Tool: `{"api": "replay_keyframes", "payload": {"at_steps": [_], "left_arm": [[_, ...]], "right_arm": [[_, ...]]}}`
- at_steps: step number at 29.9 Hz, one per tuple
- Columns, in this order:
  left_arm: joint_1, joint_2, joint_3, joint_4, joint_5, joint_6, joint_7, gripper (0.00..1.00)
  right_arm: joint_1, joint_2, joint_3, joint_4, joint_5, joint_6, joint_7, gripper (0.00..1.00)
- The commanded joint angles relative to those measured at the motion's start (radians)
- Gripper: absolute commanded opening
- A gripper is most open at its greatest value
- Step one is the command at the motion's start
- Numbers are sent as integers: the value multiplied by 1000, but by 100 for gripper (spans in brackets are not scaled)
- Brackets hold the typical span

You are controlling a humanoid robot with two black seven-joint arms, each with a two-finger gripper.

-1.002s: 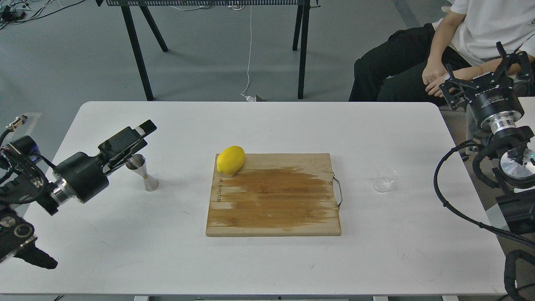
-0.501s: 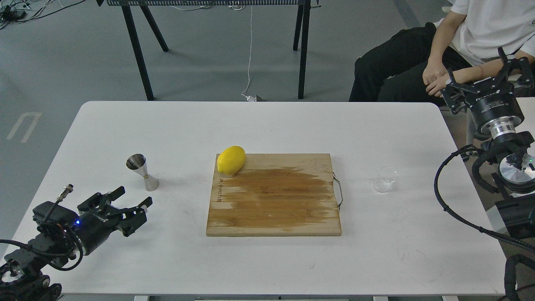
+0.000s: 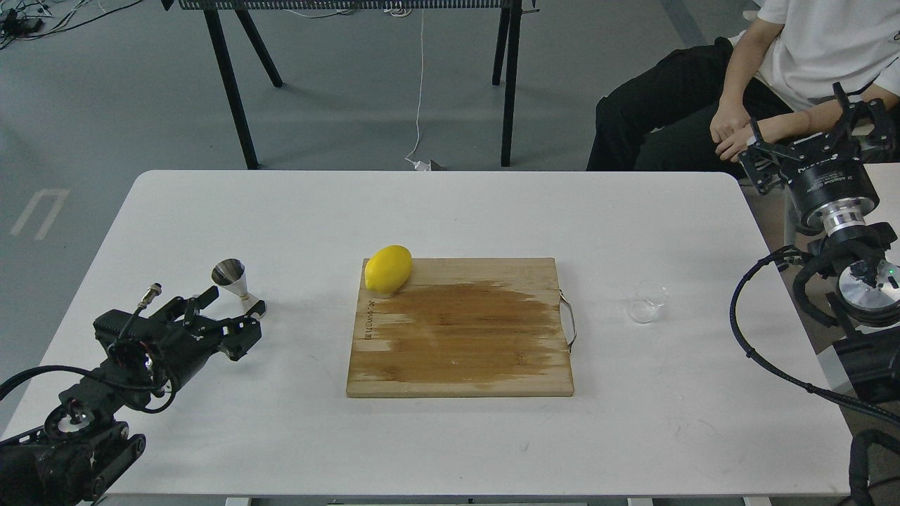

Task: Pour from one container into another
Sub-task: 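Grasp the metal jigger with the left gripper and lift it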

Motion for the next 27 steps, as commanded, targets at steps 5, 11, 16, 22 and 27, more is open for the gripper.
{"api": "replay_keyframes", "payload": {"at_steps": [5, 11, 16, 22, 27], "left_arm": [[-47, -71, -1, 90, -4, 0, 0, 46], [-49, -68, 4, 93, -1, 0, -2, 11], [-61, -65, 8, 92, -2, 0, -3, 8], [-143, -25, 7, 70, -8, 0, -10, 8], [-231, 43, 7, -135, -8, 0, -2, 8]], "right_arm": [[0, 0, 0, 0, 0, 0, 1, 100], [0, 0, 0, -2, 0, 0, -1, 100], [0, 0, 0, -2, 0, 0, 1, 100], [0, 0, 3, -2, 0, 0, 1, 100], [-1, -8, 8, -2, 0, 0, 1, 100]]}}
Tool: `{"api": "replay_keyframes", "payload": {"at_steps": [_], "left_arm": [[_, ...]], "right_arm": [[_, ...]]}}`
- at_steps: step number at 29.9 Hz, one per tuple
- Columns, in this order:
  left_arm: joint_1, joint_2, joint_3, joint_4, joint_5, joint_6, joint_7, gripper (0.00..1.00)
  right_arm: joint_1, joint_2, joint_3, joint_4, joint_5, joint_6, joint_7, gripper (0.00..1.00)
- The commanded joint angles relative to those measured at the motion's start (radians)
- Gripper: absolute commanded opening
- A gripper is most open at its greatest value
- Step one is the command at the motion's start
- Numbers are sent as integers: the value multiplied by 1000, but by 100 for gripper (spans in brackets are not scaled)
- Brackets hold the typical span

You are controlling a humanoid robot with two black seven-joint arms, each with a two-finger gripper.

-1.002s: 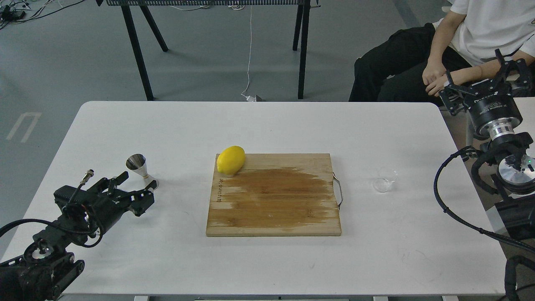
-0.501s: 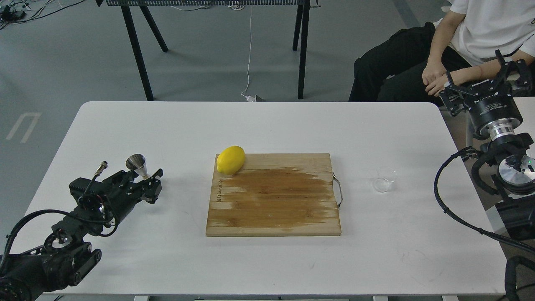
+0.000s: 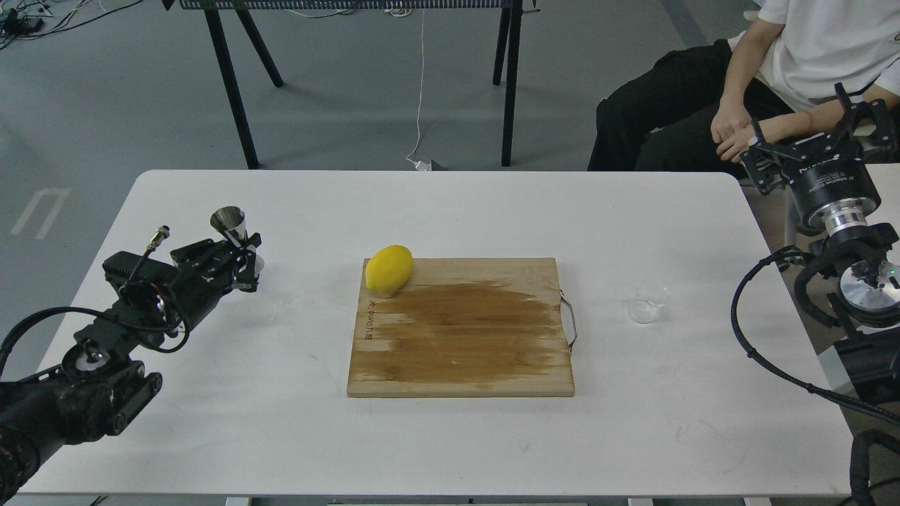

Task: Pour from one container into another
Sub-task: 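Grasp the metal jigger with the left gripper and lift it, then carry the jigger over the wooden board and lower it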

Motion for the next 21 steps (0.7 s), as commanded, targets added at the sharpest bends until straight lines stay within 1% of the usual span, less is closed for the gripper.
{"api": "replay_keyframes", "payload": {"at_steps": [1, 2, 4, 6, 7, 9, 12, 14, 17, 21], "left_arm": [[-55, 51, 1, -176, 1, 0, 10, 8], [-72, 58, 1, -233, 4, -7, 18, 8], [-101, 55, 1, -328, 9, -83, 36, 8], [-112, 45, 6, -392, 21, -152, 59, 8], [-115, 31, 14, -409, 41, -172, 65, 8], [-124, -21, 49, -416, 138, -182, 71, 7], [-136, -102, 109, -411, 138, -183, 76, 7], [-130, -145, 126, -408, 138, -183, 81, 7], [-116, -182, 162, -404, 138, -185, 119, 7], [-92, -242, 254, -364, 138, -183, 179, 7]], "right_arm": [[-2, -5, 3, 0, 0, 0, 0, 100], [-2, -8, 4, 0, 0, 0, 0, 100], [-11, -8, 8, 0, 0, 0, 0, 100], [-19, -8, 9, 0, 0, 0, 0, 100], [-20, -10, 11, 0, 0, 0, 0, 100], [-28, -17, 11, 0, 0, 0, 0, 100], [-34, -22, 12, 0, 0, 0, 0, 100], [-42, -31, 12, 0, 0, 0, 0, 100], [-46, -34, 14, 0, 0, 0, 0, 100], [-52, -40, 15, 0, 2, 0, 1, 100]]}}
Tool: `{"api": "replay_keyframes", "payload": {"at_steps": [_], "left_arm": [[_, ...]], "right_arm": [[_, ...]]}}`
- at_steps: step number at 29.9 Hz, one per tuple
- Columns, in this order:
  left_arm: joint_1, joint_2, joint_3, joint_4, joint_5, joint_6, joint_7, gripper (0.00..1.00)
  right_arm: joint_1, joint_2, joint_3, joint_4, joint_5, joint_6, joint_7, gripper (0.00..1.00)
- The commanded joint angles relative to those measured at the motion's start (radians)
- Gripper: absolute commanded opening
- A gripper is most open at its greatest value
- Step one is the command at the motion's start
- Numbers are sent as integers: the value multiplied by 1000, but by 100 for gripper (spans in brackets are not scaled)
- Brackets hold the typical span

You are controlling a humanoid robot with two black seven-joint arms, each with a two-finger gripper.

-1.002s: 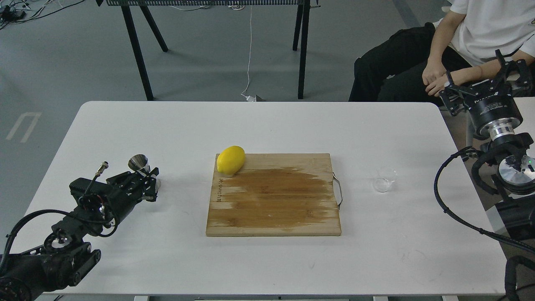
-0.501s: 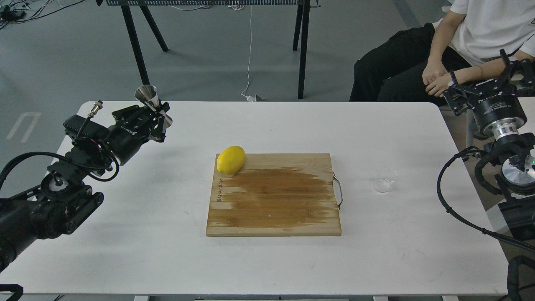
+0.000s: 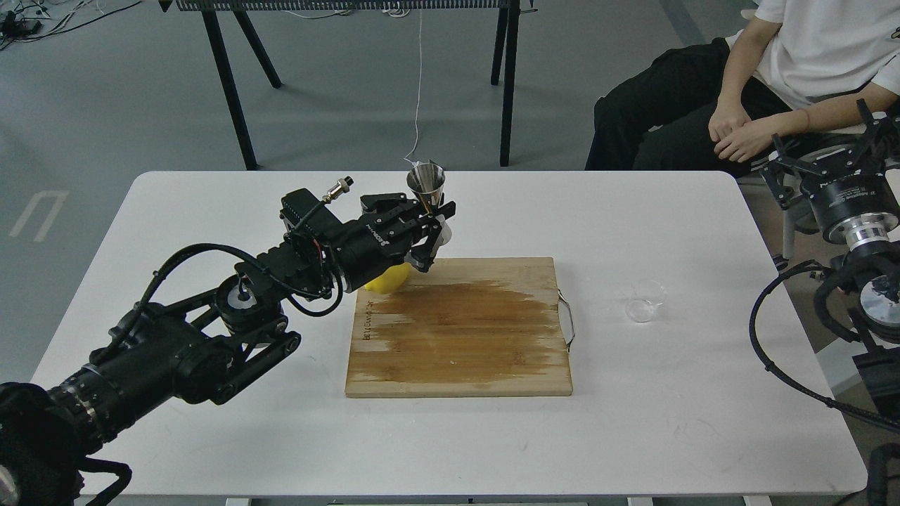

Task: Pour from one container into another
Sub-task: 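Carry the jigger over the wooden board and lower it, then set the jigger upright on the board beside the lemon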

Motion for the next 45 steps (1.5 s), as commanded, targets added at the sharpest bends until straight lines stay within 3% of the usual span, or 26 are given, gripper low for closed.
{"api": "replay_keyframes", "payload": {"at_steps": [1, 8, 13, 24, 28, 38, 45], "left_arm": [[34, -59, 69, 40, 0, 1, 55, 8], [85, -136, 74, 179, 0, 1, 64, 8], [86, -165, 74, 207, 0, 1, 102, 11], [85, -196, 76, 216, 0, 1, 104, 20], [83, -210, 76, 216, 0, 1, 109, 37], [85, -208, 74, 215, 0, 1, 115, 43], [95, -198, 77, 199, 0, 1, 106, 58]], "right_arm": [[-7, -3, 1, 0, 1, 0, 1, 100], [-22, -3, 1, 0, 1, 0, 8, 100], [-28, -3, 1, 0, 1, 0, 9, 100], [-28, -3, 1, 0, 1, 0, 9, 100], [-28, -3, 1, 0, 1, 0, 9, 100], [-28, -4, 1, -1, -1, 0, 9, 100], [-30, -4, 1, -1, 1, 0, 9, 100]]}}
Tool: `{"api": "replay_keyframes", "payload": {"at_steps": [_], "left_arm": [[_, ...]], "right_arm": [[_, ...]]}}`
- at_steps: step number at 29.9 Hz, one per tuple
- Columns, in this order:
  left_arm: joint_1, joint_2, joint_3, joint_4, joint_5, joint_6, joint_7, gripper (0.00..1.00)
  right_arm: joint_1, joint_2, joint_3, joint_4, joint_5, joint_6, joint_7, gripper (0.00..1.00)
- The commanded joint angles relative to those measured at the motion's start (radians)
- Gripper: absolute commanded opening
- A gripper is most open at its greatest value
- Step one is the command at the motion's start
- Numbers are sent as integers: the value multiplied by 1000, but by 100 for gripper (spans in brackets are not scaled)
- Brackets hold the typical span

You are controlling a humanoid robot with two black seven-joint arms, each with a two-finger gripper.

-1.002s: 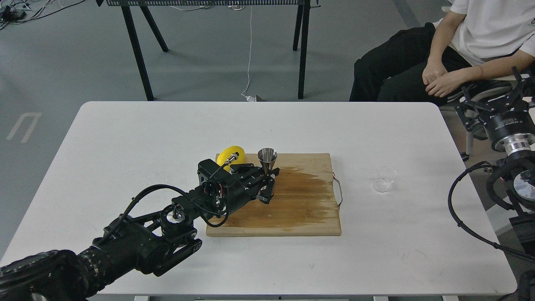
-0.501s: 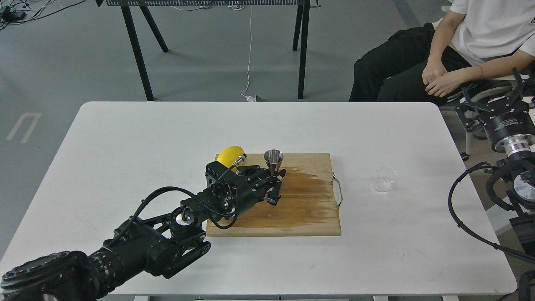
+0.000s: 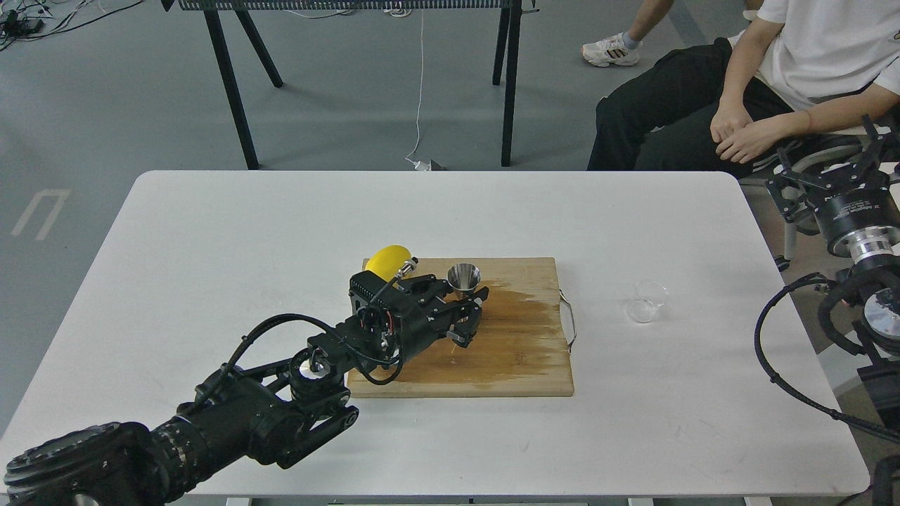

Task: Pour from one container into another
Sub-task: 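Set the jigger upright on the board beside the lemon, then open the left gripper and pull it back from the jigger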

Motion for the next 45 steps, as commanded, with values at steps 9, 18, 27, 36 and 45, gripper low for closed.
{"api": "replay_keyframes", "payload": {"at_steps": [9, 18, 27, 36, 45], "left_arm": [[22, 63, 12, -42, 0, 1, -12, 65], [72, 163, 12, -146, 0, 0, -36, 73], [123, 345, -22, -326, 0, 18, -70, 76], [116, 586, -65, -432, 0, 35, -171, 77], [24, 611, -177, -421, -503, -41, -258, 93]], "right_arm": [[-8, -2, 1, 0, 0, 0, 0, 100], [-14, -6, 7, -2, 0, 0, 0, 100], [-18, -23, 7, -2, 0, 0, 0, 100], [-41, -46, 28, -9, 0, 0, 1, 100], [-31, -146, 27, -9, -1, 0, -2, 100]]}}
